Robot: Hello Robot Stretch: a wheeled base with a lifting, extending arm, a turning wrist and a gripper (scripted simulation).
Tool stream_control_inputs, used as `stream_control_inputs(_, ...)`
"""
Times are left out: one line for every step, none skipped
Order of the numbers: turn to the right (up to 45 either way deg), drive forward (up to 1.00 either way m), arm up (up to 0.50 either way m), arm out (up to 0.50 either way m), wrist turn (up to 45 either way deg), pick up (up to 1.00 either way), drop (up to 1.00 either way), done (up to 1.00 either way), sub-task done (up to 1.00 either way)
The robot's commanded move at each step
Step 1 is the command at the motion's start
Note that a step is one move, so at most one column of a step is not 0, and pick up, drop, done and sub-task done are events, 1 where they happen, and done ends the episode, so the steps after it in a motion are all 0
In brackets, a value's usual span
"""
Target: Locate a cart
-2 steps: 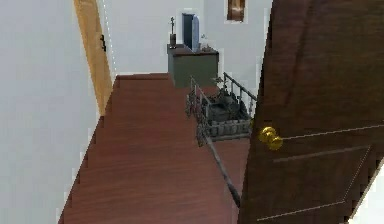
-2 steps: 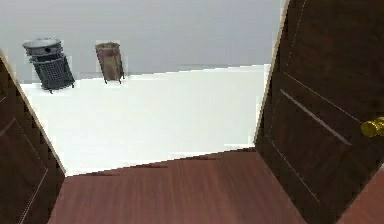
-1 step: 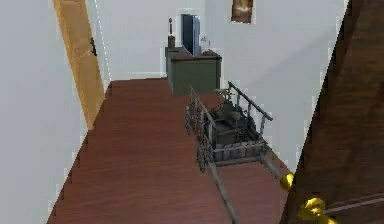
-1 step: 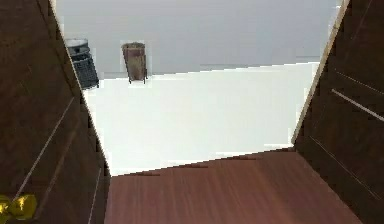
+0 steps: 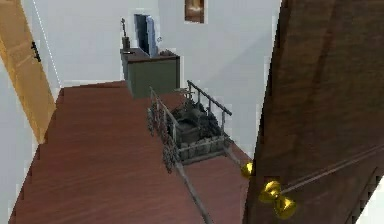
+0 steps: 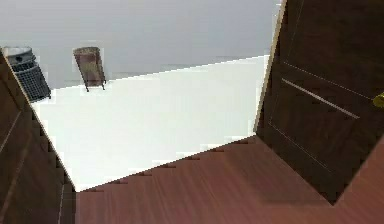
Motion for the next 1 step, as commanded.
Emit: stream_control_inputs(0.0,0.0,0.0,0.0,0.0,0.0,0.0,1.0,0.0)
